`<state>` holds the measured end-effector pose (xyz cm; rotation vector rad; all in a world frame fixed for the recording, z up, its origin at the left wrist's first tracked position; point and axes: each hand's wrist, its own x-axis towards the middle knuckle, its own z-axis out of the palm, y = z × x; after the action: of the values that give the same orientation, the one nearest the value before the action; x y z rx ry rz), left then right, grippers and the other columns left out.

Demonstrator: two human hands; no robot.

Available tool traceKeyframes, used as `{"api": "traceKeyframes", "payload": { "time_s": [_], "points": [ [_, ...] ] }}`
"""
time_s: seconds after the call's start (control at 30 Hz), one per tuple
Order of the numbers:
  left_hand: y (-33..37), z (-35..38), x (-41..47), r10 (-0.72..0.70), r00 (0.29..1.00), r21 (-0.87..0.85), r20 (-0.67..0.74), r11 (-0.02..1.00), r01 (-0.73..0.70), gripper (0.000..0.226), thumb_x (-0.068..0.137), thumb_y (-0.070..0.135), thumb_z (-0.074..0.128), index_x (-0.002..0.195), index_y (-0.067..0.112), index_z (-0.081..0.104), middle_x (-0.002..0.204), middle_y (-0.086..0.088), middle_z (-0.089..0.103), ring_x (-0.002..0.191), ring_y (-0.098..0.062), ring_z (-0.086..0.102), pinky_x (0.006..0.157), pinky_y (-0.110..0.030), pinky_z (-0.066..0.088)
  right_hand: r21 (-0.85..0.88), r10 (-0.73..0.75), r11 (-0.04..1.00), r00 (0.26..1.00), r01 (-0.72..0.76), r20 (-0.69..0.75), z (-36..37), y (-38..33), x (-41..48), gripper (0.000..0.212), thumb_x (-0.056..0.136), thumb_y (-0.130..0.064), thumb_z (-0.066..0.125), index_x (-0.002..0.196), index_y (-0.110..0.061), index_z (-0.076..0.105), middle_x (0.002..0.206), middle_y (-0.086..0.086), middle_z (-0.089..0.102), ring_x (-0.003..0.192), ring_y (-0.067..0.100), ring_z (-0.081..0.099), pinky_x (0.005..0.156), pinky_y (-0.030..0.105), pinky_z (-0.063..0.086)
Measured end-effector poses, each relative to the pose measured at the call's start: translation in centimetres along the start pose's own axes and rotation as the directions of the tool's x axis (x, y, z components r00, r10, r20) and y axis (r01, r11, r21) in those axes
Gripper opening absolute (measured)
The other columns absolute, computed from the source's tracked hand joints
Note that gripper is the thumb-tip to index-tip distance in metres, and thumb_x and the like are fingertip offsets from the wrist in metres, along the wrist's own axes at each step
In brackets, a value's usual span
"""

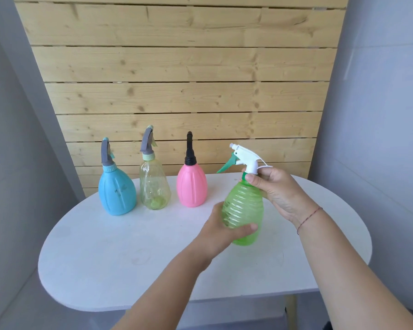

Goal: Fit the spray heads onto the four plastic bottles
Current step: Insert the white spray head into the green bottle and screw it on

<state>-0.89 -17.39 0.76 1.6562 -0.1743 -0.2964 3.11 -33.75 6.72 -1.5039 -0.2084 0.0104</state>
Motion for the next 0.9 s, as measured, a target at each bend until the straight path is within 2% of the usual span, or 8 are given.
{"api": "traceKeyframes", "payload": {
  "time_s": [0.1, 0.17, 0.27, 0.4, 0.47, 0.63, 0.8, 0.9],
  "points": [
    [0.0, -2.2, -0.3, -0.014, 0.93, -0.033, 0.367, 0.999, 0.028, 0.054, 0.08, 0.037, 0.068, 0.131, 0.023, 0.053, 0.128, 0.001, 0.064, 0.12, -0.019, 0.059, 0.103, -0.036, 0.045, 0.054, 0.023, 0.998, 0.989, -0.031, 0.145, -1.0, 0.0, -0.4, 0.034, 0.076, -0.021, 0.066, 0.102, 0.001, 0.066, 0.097, 0.015, 0.068, 0.092, 0.026, 0.063, 0.086, 0.034, 0.052],
    [-0.2, -3.1, -0.4, -0.001, 0.897, -0.087, 0.442, 0.995, 0.043, 0.05, 0.081, 0.03, 0.067, 0.129, 0.021, 0.055, 0.126, 0.0, 0.065, 0.12, -0.02, 0.059, 0.1, -0.033, 0.047, 0.077, 0.021, 0.996, 0.973, -0.04, 0.232, -1.0, -0.1, -0.7, 0.038, 0.079, -0.021, 0.065, 0.106, 0.006, 0.063, 0.099, 0.014, 0.07, 0.092, 0.023, 0.066, 0.082, 0.031, 0.054],
    [0.0, -2.1, -0.3, -0.008, 0.968, -0.04, 0.25, 0.999, 0.019, 0.061, 0.07, 0.028, 0.08, 0.125, 0.015, 0.055, 0.122, -0.006, 0.067, 0.112, -0.022, 0.064, 0.097, -0.037, 0.052, 0.03, 0.016, 0.999, 0.988, -0.021, 0.156, -0.1, 0.1, -0.4, 0.037, 0.075, -0.022, 0.07, 0.103, 0.003, 0.067, 0.102, 0.014, 0.073, 0.095, 0.022, 0.067, 0.09, 0.034, 0.052],
    [0.2, 0.4, -0.5, 0.079, 0.97, 0.119, -0.229, 0.991, -0.052, 0.072, 0.062, 0.029, 0.089, 0.116, 0.022, 0.042, 0.108, 0.007, 0.06, 0.093, -0.001, 0.06, 0.066, -0.009, 0.048, -0.016, -0.044, 0.999, 0.992, 0.043, -0.117, 1.8, 0.5, 0.0, 0.013, 0.078, -0.012, 0.073, 0.089, -0.006, 0.071, 0.104, 0.027, 0.071, 0.085, 0.02, 0.063, 0.086, 0.033, 0.048],
    [0.3, 0.5, -0.3, 0.098, 0.976, 0.077, -0.197, 0.993, -0.084, 0.074, 0.061, 0.03, 0.088, 0.119, 0.023, 0.043, 0.117, 0.002, 0.058, 0.102, -0.007, 0.061, 0.076, -0.017, 0.05, -0.005, -0.049, 0.999, 0.992, 0.049, -0.114, 1.6, 0.3, 0.1, 0.018, 0.075, -0.016, 0.075, 0.089, -0.007, 0.071, 0.104, 0.026, 0.071, 0.085, 0.02, 0.063, 0.085, 0.033, 0.049],
    [1.1, -2.3, -0.9, 0.066, 0.97, -0.102, 0.235, 0.994, -0.042, 0.065, 0.073, 0.02, 0.076, 0.132, 0.025, 0.049, 0.129, -0.005, 0.063, 0.119, -0.022, 0.06, 0.103, -0.042, 0.048, 0.159, -0.032, 0.987, 0.986, 0.006, 0.161, 0.7, -0.1, -0.2, 0.032, 0.075, -0.023, 0.069, 0.102, -0.006, 0.067, 0.1, 0.012, 0.072, 0.096, 0.021, 0.068, 0.082, 0.032, 0.055],
    [0.8, -1.4, -0.4, 0.057, 0.998, 0.013, 0.032, 0.998, -0.058, 0.074, 0.069, 0.019, 0.085, 0.131, 0.022, 0.046, 0.124, -0.003, 0.065, 0.115, -0.018, 0.061, 0.1, -0.04, 0.05, 0.04, -0.051, 0.998, 0.998, 0.049, 0.032, 1.9, 0.1, -0.1, 0.026, 0.079, -0.024, 0.068, 0.1, -0.008, 0.069, 0.1, 0.008, 0.073, 0.099, 0.019, 0.066, 0.095, 0.034, 0.048],
    [0.6, -0.8, -0.1, 0.083, 0.995, 0.024, -0.064, 0.996, -0.081, 0.073, 0.07, 0.015, 0.085, 0.13, 0.02, 0.045, 0.121, -0.001, 0.064, 0.109, -0.012, 0.063, 0.09, -0.029, 0.053, 0.015, -0.087, 0.996, 0.996, 0.087, -0.034, 2.3, 0.2, 0.0, 0.015, 0.087, -0.014, 0.064, 0.098, -0.006, 0.069, 0.093, 0.002, 0.073, 0.086, 0.007, 0.068, 0.08, 0.017, 0.051]
  ]
}}
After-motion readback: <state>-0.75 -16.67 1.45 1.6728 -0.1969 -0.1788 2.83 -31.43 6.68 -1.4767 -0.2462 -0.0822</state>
